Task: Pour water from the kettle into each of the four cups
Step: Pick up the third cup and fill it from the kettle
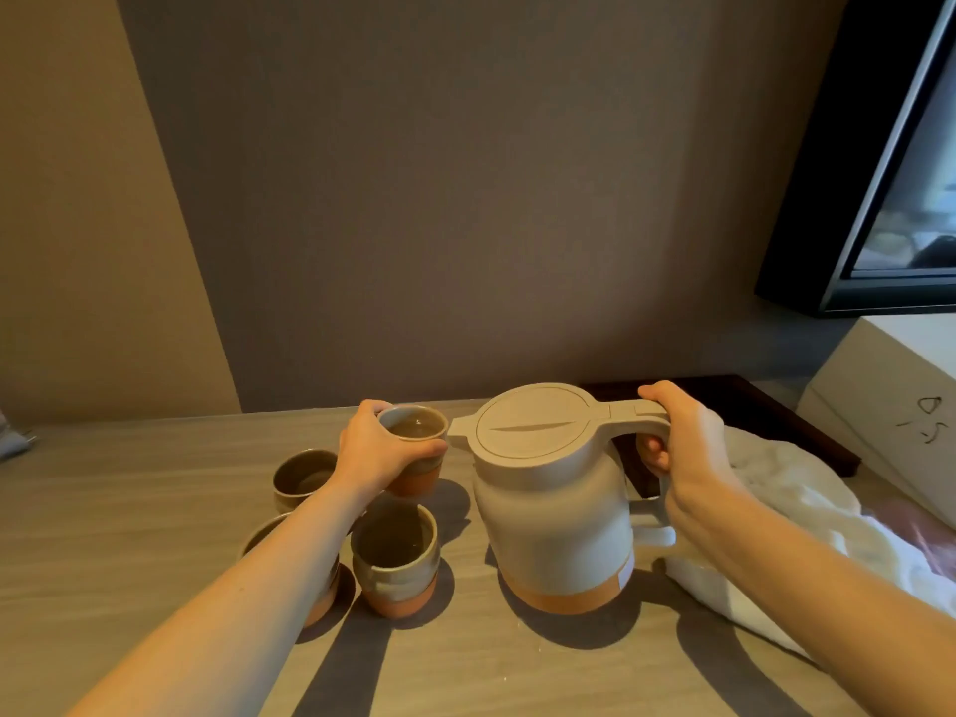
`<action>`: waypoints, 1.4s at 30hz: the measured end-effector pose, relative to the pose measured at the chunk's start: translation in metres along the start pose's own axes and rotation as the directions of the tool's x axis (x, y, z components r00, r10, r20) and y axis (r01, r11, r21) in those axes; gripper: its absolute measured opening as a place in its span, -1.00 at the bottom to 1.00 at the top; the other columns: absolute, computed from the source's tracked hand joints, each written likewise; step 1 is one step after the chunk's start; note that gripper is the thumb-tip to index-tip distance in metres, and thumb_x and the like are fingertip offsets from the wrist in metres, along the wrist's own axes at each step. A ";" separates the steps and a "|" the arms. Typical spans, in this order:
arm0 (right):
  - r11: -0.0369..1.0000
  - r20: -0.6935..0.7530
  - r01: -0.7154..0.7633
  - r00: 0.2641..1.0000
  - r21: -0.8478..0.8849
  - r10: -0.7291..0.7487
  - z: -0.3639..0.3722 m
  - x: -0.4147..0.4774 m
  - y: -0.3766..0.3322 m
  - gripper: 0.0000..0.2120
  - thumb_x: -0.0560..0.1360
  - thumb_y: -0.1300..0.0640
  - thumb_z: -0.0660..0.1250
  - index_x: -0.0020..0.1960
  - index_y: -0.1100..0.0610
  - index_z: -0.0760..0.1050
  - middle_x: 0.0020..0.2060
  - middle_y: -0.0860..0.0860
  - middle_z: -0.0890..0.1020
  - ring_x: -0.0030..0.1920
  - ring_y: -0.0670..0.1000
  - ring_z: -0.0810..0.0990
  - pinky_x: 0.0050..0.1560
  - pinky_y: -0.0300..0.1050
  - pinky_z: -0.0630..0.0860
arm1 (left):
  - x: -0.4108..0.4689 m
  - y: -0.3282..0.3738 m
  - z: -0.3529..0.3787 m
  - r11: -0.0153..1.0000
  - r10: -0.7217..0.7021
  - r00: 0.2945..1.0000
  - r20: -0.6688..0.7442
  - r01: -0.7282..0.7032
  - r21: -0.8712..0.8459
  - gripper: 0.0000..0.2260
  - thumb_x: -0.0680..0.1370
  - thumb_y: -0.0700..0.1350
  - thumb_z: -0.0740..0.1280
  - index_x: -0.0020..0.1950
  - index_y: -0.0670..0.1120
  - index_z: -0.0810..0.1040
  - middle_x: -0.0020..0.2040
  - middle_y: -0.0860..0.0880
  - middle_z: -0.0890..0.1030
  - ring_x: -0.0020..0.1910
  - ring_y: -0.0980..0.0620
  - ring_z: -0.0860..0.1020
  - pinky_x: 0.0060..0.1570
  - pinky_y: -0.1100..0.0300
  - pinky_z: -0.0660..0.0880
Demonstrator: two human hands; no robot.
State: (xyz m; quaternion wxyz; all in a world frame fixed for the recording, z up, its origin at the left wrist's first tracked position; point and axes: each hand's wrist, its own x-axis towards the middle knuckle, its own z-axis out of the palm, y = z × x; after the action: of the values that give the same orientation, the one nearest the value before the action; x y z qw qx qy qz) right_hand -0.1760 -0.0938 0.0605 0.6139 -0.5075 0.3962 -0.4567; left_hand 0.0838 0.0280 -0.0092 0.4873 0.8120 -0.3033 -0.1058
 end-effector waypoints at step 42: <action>0.999 0.029 -0.038 0.999 0.016 0.038 -0.011 -0.040 0.004 -0.77 0.46 0.03 0.33 -0.31 0.13 0.50 -0.52 -0.03 0.51 -0.51 -0.10 0.37 -0.32 -0.21 0.34 | -0.053 -0.007 -0.082 0.994 0.092 0.994 0.057 -0.095 0.047 -0.61 0.56 -0.14 0.34 0.38 -0.02 0.39 0.23 0.04 0.51 0.30 0.00 0.43 0.24 0.12 0.34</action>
State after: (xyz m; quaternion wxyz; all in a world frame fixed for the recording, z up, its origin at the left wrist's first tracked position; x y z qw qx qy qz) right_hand -0.1964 -0.0576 0.0555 0.6323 -0.5015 0.3932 -0.4406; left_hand 0.0830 0.1215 0.0197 0.4627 0.8057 -0.3569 -0.0975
